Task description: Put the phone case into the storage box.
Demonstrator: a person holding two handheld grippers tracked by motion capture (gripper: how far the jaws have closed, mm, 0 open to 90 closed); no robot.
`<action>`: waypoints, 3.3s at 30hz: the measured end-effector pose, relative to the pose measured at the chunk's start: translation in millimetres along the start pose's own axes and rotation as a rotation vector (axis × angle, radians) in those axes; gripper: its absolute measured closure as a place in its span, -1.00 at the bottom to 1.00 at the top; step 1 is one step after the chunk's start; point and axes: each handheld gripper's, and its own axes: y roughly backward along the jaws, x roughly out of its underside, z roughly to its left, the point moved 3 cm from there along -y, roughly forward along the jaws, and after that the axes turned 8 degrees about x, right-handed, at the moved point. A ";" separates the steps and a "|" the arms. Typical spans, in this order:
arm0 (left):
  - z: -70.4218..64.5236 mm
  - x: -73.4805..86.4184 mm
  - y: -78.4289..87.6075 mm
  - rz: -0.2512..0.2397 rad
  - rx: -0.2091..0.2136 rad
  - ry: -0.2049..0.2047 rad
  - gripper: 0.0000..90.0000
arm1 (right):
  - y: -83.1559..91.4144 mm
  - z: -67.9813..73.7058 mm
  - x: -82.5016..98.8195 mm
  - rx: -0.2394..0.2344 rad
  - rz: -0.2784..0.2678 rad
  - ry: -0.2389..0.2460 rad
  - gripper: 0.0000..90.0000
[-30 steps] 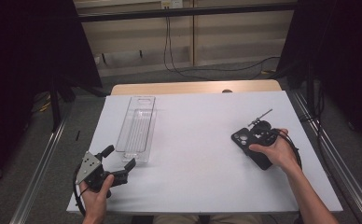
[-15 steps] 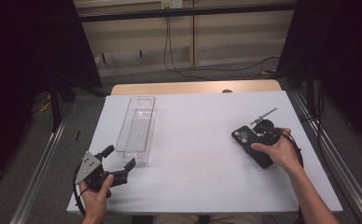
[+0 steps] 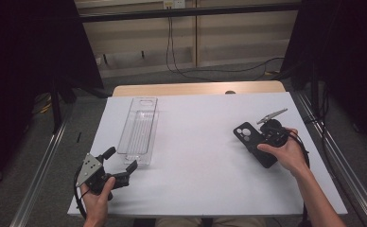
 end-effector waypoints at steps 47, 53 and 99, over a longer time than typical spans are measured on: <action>-4.2 -5.6 -8.0 0.015 0.055 0.000 -0.95 | 20.6 10.8 5.9 -0.029 -0.548 -0.062 -0.68; -6.2 -6.0 -9.8 0.018 0.050 0.003 -0.95 | 15.8 21.4 11.5 -0.056 -0.563 -0.037 -0.68; -41.6 -22.5 -45.4 0.079 0.346 0.003 -0.95 | 29.0 77.9 10.4 -0.276 -0.703 0.066 -0.69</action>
